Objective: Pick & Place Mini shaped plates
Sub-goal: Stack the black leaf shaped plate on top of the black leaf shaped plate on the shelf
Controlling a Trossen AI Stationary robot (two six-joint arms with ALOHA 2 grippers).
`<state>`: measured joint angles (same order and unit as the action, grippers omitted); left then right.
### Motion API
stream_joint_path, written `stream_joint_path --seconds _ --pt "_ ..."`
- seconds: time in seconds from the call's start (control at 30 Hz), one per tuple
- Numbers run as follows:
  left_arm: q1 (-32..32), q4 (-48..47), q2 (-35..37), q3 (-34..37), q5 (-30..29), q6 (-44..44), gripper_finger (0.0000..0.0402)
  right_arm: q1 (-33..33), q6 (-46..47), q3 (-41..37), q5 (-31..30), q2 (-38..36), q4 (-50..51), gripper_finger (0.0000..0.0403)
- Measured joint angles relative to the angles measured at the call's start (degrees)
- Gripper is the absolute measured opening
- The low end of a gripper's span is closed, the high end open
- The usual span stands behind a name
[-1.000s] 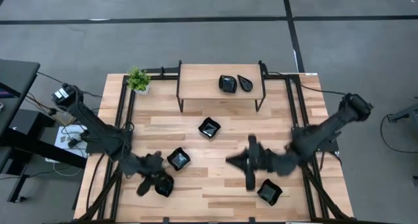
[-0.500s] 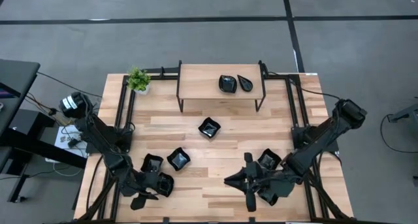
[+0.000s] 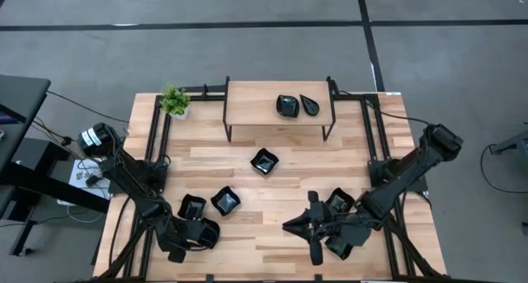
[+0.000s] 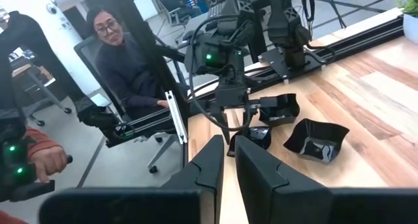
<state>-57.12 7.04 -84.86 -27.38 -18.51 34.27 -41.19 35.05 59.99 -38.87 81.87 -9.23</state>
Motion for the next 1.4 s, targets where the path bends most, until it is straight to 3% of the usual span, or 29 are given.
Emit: stream_joint_path --seconds 0.77,1.13,1.4 --pt "0.04 -2.02 0.02 0.0 0.93 -17.33 0.0153 0.07 0.13 0.02 -0.08 -0.02 0.0 0.0036" --pt "0.16 -0.73 -3.78 -0.15 -0.02 -17.63 0.0153 0.07 0.41 0.02 -0.13 -0.02 0.2 0.0036" --pt "0.2 -0.56 -2.39 0.04 -0.96 -17.34 0.0153 0.07 0.48 0.02 -0.11 -0.02 0.2 0.0036"
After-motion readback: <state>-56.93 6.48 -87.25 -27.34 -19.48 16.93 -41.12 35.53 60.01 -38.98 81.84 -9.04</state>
